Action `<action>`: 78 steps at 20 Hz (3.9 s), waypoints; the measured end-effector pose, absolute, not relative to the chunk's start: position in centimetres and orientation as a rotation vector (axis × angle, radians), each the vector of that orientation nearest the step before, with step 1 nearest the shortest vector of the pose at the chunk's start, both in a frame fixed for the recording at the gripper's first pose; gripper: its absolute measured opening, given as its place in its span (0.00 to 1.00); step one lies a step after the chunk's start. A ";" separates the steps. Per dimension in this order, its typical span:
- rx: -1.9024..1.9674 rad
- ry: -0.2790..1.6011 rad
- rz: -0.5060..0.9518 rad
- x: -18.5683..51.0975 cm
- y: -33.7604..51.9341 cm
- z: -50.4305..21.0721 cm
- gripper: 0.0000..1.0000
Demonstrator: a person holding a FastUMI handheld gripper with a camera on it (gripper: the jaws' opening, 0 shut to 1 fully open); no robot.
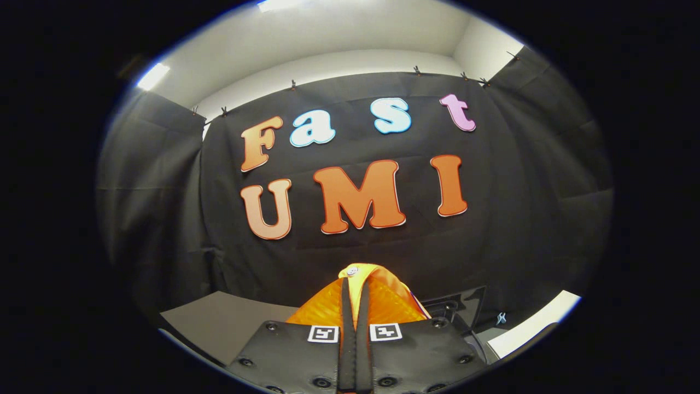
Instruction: Put the clothes into the washing machine and then close the washing machine lid.
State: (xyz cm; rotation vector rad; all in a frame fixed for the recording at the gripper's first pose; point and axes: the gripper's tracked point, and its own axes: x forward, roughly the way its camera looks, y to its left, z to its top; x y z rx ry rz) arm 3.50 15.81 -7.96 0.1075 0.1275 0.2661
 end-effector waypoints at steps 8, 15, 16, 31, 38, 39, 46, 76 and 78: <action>0.100 0.224 0.217 5.7 11.8 -15.2 0.07; 0.091 0.349 0.212 7.8 10.6 -22.9 0.07; 0.085 0.368 0.211 7.9 10.3 -24.1 0.08; 0.073 0.570 0.194 11.7 6.8 -37.9 0.08; 0.075 0.725 0.160 10.6 5.1 -46.4 0.08; 0.081 0.762 0.152 10.2 4.9 -47.9 0.08; 0.068 0.974 0.108 8.7 3.7 -55.9 0.08; 0.035 1.201 0.069 5.5 3.8 -58.3 1.00; 0.049 1.138 0.078 5.9 4.3 -56.8 1.00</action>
